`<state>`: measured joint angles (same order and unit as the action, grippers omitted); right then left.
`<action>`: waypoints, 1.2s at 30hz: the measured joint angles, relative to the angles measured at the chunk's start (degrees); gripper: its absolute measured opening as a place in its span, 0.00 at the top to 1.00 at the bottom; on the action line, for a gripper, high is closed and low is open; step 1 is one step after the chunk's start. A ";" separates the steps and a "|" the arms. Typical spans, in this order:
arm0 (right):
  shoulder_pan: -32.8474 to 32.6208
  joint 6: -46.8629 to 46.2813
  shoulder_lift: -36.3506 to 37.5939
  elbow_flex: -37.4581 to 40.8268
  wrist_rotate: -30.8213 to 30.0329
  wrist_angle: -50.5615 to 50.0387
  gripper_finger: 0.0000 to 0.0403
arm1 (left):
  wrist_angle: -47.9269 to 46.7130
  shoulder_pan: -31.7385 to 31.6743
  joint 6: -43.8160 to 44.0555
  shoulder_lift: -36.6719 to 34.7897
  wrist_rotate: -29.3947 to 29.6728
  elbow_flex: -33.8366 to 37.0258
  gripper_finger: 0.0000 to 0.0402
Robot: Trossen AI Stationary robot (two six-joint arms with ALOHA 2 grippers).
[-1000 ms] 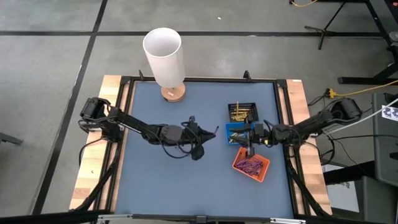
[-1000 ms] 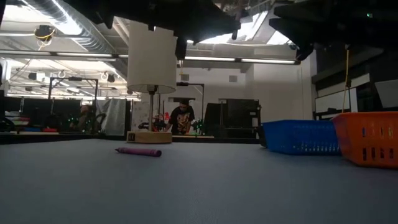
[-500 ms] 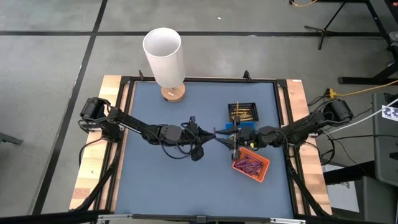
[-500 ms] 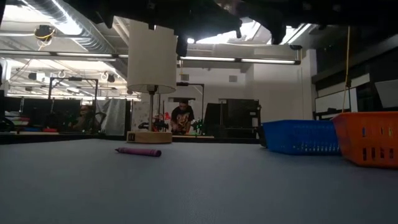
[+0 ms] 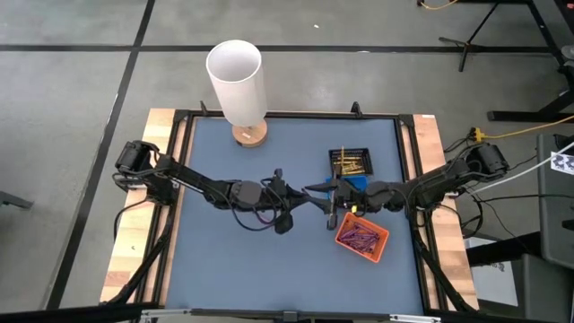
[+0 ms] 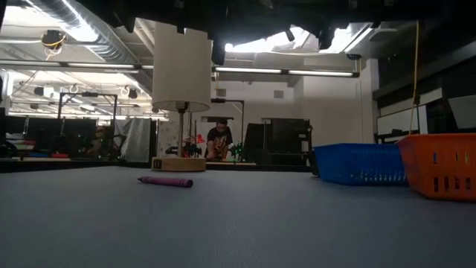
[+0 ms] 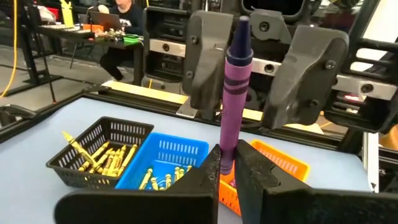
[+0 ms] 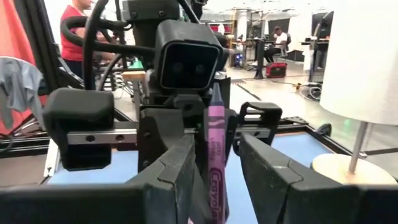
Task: Sort crayons
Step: Put the purple crayon into the orange bin
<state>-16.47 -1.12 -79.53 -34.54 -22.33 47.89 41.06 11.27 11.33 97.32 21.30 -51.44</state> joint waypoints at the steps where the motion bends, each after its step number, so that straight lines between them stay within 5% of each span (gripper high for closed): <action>1: 0.00 0.00 0.00 0.00 -0.63 -0.14 0.68 | 0.00 0.00 0.00 0.00 0.04 0.00 0.96; 13: 0.00 -0.02 0.00 -0.02 -1.09 -1.43 0.70 | -0.02 0.02 0.00 0.00 0.20 0.00 0.96; 24: 0.00 0.00 0.02 -0.02 0.76 -1.50 0.97 | -0.04 0.04 0.02 0.00 0.27 0.00 0.96; 36: 0.00 0.80 0.19 -0.02 0.94 -1.62 0.96 | -1.93 0.00 0.07 0.02 0.27 -0.04 0.85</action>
<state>-16.47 -0.32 -79.33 -34.57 -21.39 46.27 39.12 11.27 11.40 97.34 21.56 -51.48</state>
